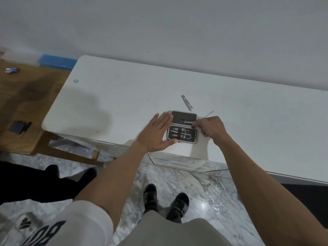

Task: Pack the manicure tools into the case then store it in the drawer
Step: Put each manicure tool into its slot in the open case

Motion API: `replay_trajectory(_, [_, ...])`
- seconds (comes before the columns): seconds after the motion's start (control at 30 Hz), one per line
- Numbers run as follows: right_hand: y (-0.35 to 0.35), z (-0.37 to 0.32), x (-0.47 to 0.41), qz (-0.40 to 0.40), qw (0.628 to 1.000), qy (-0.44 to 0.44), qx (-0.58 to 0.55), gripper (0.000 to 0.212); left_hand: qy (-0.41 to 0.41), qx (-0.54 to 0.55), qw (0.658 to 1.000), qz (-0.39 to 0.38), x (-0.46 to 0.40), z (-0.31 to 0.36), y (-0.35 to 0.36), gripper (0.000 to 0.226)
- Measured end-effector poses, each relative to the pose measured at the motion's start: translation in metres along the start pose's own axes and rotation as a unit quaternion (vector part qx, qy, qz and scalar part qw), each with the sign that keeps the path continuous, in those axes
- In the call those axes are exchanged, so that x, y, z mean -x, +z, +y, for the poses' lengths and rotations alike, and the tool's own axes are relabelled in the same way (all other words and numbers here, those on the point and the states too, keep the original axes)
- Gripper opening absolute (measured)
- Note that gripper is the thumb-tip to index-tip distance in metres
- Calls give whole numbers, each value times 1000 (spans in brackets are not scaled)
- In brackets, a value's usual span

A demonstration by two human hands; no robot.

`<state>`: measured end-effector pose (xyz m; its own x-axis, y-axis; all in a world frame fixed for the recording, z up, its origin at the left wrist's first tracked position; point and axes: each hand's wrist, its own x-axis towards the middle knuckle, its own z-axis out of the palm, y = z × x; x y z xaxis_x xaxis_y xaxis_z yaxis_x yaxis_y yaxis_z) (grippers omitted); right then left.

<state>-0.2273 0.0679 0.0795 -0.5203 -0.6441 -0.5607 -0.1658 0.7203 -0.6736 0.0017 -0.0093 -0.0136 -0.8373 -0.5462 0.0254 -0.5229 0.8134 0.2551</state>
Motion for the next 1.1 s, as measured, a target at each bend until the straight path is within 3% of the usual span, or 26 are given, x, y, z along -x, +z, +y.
replay_trajectory(0.17, [-3,-5,1,-22,990,-101,99,9,-2,-4,1000,-10,0,0,-1,99])
replay_trajectory(0.3, [1,4,-2,5,959,-218,181,18,-4,1,1000,-11,-1,1,-1,99])
replay_trajectory(0.5, [4,8,-11,8,909,-303,285,16,-3,5,1000,-2,0,0,1,98])
replay_trajectory(1.1, [12,-1,-10,1,900,-290,324,18,-4,-2,1000,-1,0,1,-1,98])
